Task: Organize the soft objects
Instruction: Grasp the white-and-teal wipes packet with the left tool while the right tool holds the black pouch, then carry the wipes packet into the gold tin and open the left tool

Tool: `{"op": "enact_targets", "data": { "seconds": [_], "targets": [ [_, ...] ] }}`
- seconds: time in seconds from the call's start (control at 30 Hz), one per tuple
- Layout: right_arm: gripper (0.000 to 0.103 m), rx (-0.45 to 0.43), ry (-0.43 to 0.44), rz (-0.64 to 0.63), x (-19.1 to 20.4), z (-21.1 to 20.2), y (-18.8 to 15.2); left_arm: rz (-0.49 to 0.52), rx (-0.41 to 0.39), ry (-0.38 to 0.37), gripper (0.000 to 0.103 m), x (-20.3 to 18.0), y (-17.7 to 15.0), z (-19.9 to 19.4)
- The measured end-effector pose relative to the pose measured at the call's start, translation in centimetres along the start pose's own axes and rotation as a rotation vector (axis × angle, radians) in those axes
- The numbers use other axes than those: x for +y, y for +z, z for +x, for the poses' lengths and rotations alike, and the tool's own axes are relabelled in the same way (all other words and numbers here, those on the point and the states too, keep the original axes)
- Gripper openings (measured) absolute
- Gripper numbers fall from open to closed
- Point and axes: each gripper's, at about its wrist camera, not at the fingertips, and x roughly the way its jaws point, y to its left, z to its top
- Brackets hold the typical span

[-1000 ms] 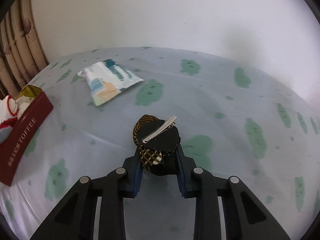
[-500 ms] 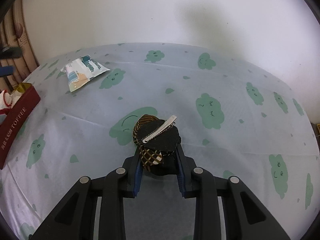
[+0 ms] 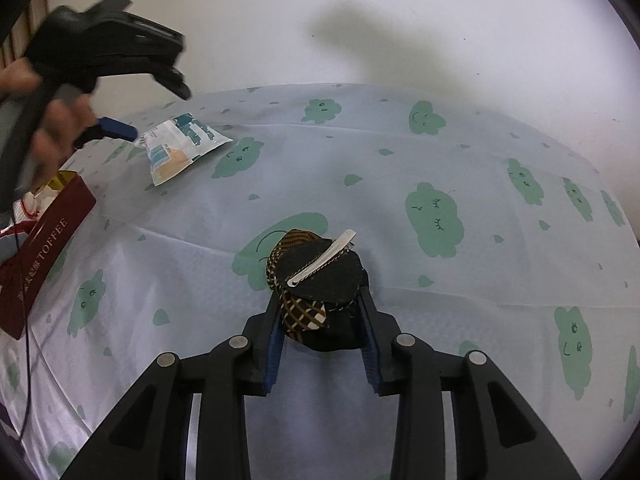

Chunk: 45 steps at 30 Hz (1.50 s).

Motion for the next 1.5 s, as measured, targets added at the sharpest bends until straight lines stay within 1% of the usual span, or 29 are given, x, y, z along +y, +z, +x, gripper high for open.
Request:
{"op": "enact_targets", "data": {
  "seconds": [0.13, 0.2, 0.23, 0.3, 0.37, 0.47, 0.57, 0.63, 0.7, 0.77, 0.8, 0.87, 0.93, 1.13, 1.23, 1.33, 1.5],
  "targets": [
    [0.034, 0.0, 0.008, 0.002, 0.0, -0.1, 0.0, -0.108, 0.046, 0.04, 0.077, 0.7, 0.9, 2.8],
    [0.035, 0.0, 0.011, 0.003, 0.0, -0.1, 0.0, -0.147, 0.048, 0.061, 0.078, 1.0, 1.3, 3.6],
    [0.035, 0.0, 0.014, 0.004, 0.0, -0.1, -0.1, -0.158, 0.035, 0.075, 0.078, 1.0, 1.6, 4.0],
    [0.036, 0.001, 0.018, 0.004, 0.0, 0.0, 0.0, -0.162, 0.02, 0.09, 0.078, 0.8, 2.0, 4.5],
    [0.037, 0.001, 0.018, 0.001, 0.0, 0.0, 0.0, -0.161, 0.019, 0.124, 0.078, 0.6, 2.3, 5.4],
    [0.038, 0.002, 0.019, -0.003, 0.0, 0.0, 0.0, -0.142, 0.017, 0.147, 0.078, 0.4, 2.1, 6.3],
    [0.039, 0.002, 0.02, -0.002, -0.1, 0.1, 0.0, -0.104, -0.012, 0.136, 0.078, 0.4, 1.4, 6.2],
    [0.039, 0.003, 0.02, -0.003, -0.1, 0.1, 0.0, -0.078, -0.026, 0.122, 0.077, 0.7, 1.0, 6.0],
    [0.039, 0.003, 0.019, -0.003, -0.1, 0.1, 0.0, -0.068, -0.038, 0.121, 0.07, 0.9, 0.5, 5.7],
    [0.039, 0.002, 0.019, -0.002, -0.1, 0.2, 0.0, -0.038, -0.05, 0.114, 0.06, 0.8, 0.0, 5.2],
    [0.039, 0.002, 0.02, -0.002, -0.1, 0.2, -0.1, -0.028, -0.051, 0.112, 0.059, 0.8, -0.1, 5.0],
    [0.039, 0.002, 0.02, -0.001, -0.1, 0.2, -0.1, -0.002, -0.051, 0.109, 0.052, 0.8, -0.3, 4.6],
    [0.039, 0.002, 0.018, -0.002, 0.0, 0.3, -0.2, 0.005, -0.05, 0.111, 0.05, 0.9, -0.6, 4.1],
    [0.039, 0.004, 0.01, -0.01, 0.1, 0.4, -0.2, 0.0, -0.066, 0.113, 0.049, 1.5, -1.7, 1.5],
    [0.039, 0.005, 0.005, -0.014, 0.2, 0.4, -0.2, 0.007, -0.085, 0.109, 0.049, 1.0, -2.2, 0.1],
    [0.039, 0.005, 0.001, -0.017, 0.3, 0.4, -0.2, 0.037, -0.107, 0.096, 0.049, 0.4, -2.9, -2.1],
    [0.039, 0.006, -0.005, -0.023, 0.4, 0.5, -0.1, 0.096, -0.096, 0.043, 0.049, 0.4, -4.4, -5.1]
  ]
}}
